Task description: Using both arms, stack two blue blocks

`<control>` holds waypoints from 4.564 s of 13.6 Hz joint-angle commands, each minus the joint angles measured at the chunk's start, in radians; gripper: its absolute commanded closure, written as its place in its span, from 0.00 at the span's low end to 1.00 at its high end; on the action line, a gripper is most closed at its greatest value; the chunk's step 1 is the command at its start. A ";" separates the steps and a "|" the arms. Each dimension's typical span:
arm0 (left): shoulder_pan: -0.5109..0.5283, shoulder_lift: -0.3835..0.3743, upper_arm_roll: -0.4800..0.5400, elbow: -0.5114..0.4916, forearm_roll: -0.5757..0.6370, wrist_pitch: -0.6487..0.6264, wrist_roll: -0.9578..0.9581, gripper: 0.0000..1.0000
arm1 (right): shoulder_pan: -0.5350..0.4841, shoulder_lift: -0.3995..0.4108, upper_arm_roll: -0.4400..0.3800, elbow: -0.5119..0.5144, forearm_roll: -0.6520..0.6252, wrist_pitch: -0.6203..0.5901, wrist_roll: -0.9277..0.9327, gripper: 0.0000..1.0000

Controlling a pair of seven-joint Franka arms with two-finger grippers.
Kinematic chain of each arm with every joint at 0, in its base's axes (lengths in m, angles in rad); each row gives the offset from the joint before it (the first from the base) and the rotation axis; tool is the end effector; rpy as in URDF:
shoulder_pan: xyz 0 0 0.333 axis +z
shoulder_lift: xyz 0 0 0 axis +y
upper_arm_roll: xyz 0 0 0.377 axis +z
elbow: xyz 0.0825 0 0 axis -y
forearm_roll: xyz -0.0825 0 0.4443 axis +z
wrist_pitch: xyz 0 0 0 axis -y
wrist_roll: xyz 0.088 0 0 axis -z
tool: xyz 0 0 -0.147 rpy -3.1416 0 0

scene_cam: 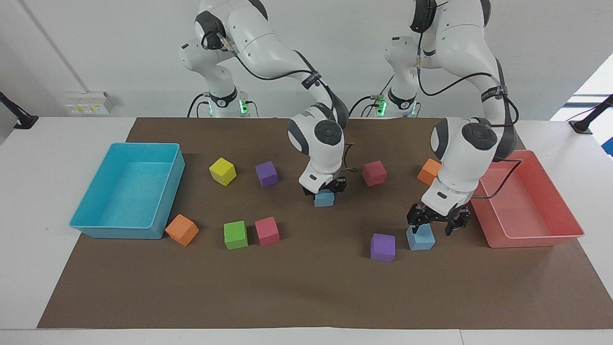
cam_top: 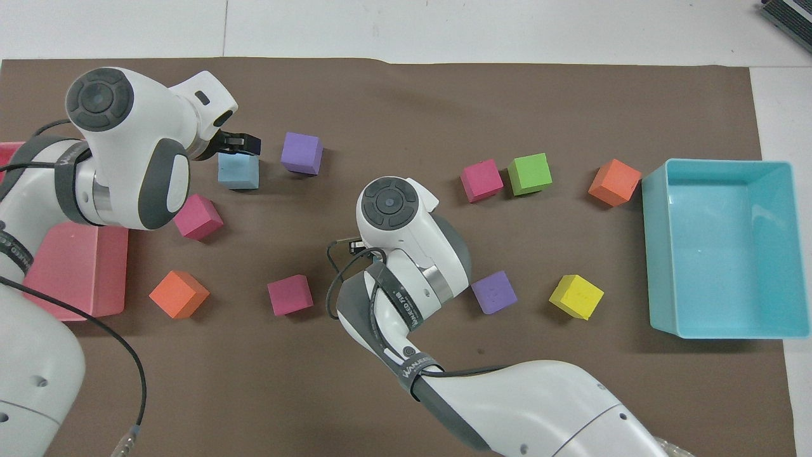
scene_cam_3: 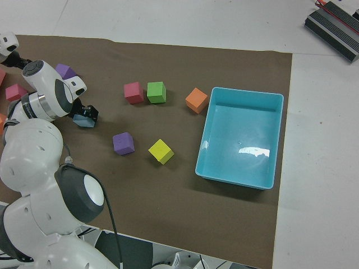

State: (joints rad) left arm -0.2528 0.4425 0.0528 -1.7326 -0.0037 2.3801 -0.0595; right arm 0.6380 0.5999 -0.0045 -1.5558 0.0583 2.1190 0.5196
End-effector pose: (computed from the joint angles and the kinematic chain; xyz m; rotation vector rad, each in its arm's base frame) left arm 0.7485 -0.1557 0.3282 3.1091 -0.2266 0.3228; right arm 0.6253 0.4656 0.2711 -3.1185 -0.1300 0.0877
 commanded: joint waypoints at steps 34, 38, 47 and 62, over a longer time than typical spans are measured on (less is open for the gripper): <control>-0.040 -0.079 0.016 -0.062 0.024 -0.044 -0.123 0.84 | -0.334 -0.255 -0.005 -0.305 0.727 0.024 -0.584 0.00; -0.132 -0.090 0.018 -0.018 0.027 -0.122 -0.253 0.82 | -0.331 -0.239 -0.005 -0.352 0.880 0.081 -0.687 0.32; -0.347 -0.103 0.016 -0.009 0.045 -0.156 -0.520 0.81 | -0.353 -0.181 -0.005 -0.374 1.106 0.068 -0.857 1.00; -0.500 -0.113 0.013 -0.073 0.074 -0.139 -0.707 0.81 | -0.348 -0.163 -0.003 -0.400 1.227 0.085 -1.217 1.00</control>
State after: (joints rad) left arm -0.7304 0.3528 0.0486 -1.7749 0.0462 2.2371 -0.7437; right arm 0.2946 0.4328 -0.0207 -1.9399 1.2183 2.1824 -0.6410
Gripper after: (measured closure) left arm 0.414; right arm 0.991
